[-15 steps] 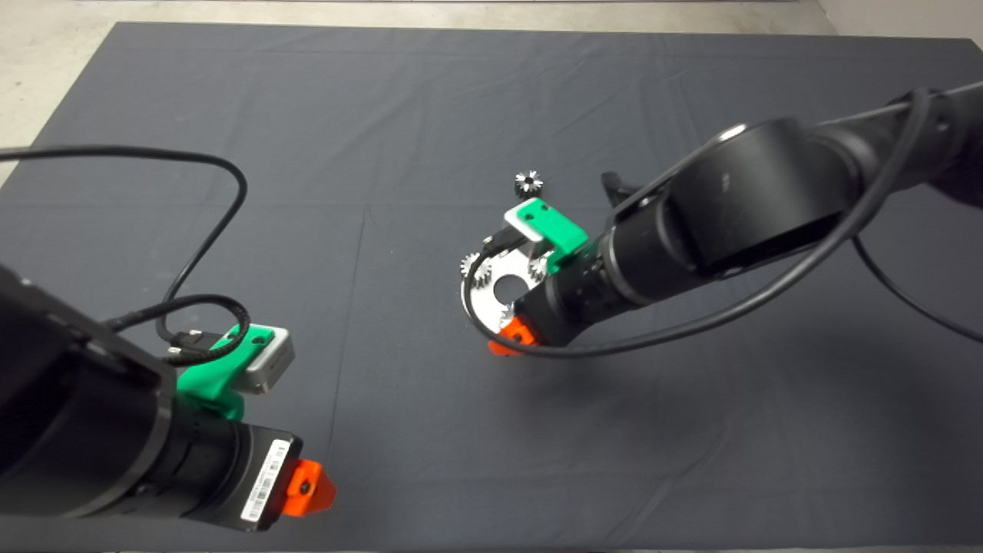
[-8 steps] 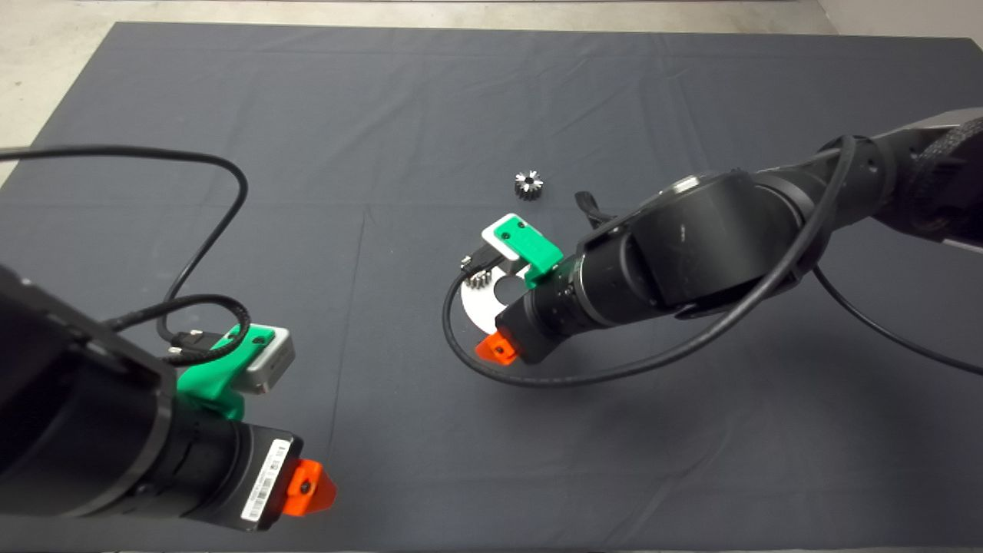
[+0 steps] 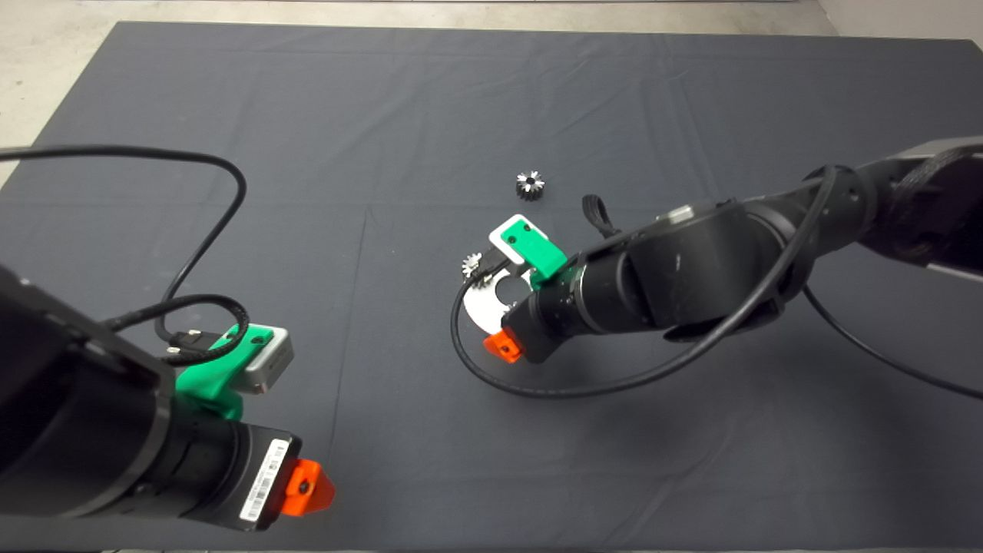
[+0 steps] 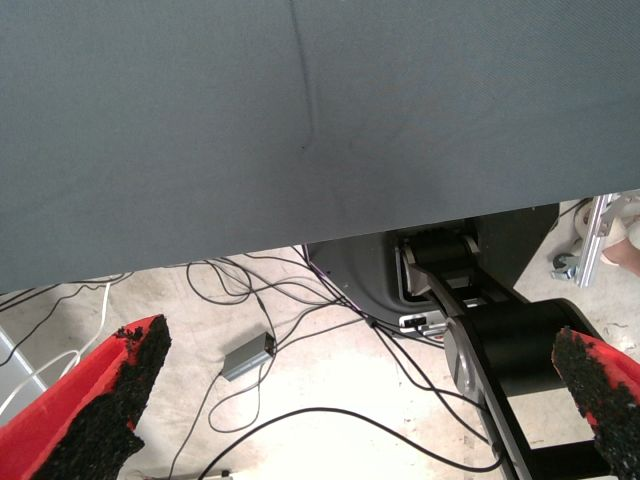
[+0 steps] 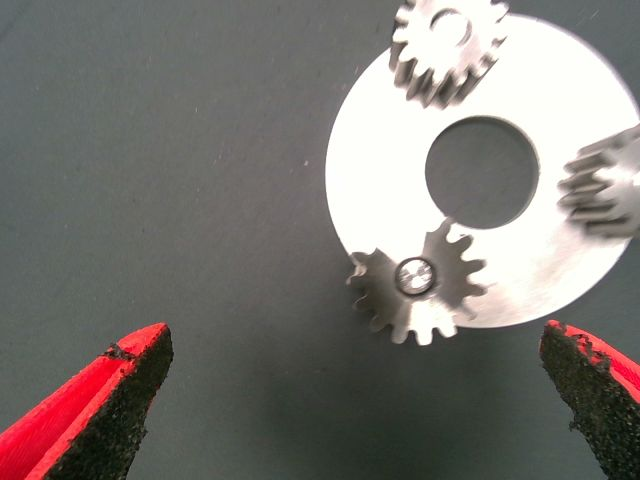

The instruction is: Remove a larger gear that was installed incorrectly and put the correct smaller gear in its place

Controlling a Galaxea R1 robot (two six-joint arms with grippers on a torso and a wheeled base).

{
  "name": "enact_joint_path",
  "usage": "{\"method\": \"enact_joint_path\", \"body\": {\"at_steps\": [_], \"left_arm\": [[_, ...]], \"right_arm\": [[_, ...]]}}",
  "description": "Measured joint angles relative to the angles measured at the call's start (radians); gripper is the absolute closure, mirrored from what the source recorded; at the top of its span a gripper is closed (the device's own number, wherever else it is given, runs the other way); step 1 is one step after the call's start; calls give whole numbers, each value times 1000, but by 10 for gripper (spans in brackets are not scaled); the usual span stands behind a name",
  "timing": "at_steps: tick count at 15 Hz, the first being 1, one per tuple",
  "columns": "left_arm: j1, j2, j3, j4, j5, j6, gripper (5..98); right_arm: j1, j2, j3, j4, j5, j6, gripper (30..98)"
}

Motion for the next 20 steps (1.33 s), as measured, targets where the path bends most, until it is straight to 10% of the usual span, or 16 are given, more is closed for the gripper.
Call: {"method": "enact_joint_path", "body": {"at_steps": [20], "left_arm": [[0,0,0,0,0,0,54]], "right_arm": [[-99,-30,-44,-101,-15,-52,309]]}}
